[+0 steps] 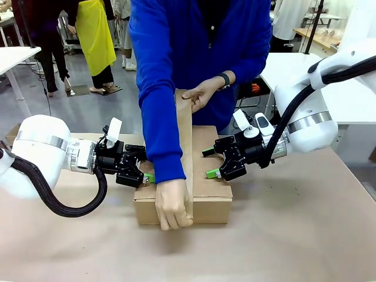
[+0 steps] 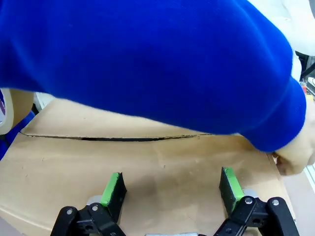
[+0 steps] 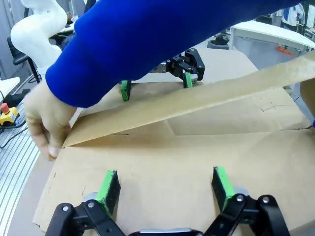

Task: Pack the gift set into the box.
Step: Press and hold the closed box until the human finishes sealing it.

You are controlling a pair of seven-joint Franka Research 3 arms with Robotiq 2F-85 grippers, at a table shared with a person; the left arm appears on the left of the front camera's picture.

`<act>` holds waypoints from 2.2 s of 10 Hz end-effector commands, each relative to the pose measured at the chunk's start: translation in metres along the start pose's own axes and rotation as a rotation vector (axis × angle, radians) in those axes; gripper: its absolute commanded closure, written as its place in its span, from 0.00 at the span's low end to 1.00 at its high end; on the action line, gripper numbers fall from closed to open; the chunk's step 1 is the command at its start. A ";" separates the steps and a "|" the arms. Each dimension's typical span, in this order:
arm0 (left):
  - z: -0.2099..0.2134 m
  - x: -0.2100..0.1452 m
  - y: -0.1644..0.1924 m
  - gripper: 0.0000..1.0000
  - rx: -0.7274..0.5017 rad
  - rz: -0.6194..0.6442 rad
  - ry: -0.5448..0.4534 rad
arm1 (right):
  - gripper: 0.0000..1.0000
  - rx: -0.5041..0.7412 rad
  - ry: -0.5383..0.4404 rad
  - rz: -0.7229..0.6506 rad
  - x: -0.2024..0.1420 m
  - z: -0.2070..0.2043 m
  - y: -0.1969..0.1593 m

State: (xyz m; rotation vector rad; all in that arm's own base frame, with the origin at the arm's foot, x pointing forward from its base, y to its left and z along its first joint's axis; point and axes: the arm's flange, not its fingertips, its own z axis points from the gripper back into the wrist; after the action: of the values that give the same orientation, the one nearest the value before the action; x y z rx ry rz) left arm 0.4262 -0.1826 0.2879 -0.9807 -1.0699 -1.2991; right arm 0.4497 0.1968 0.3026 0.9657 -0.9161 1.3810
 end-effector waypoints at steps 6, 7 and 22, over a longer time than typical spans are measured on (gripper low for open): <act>0.000 -0.003 -0.001 0.00 -0.003 -0.013 0.007 | 0.00 -0.001 0.003 0.009 0.000 -0.001 0.000; 0.000 -0.003 -0.001 0.00 -0.003 -0.013 0.007 | 0.00 -0.001 0.003 0.009 0.000 -0.001 0.000; 0.000 -0.003 -0.001 0.00 -0.003 -0.013 0.007 | 0.00 -0.001 0.003 0.009 0.000 -0.001 0.000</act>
State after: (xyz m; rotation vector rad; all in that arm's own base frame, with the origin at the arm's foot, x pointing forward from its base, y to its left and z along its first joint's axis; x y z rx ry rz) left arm 0.4263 -0.1826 0.2874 -0.9804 -1.0688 -1.2987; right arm 0.4497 0.1968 0.3023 0.9659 -0.9156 1.3810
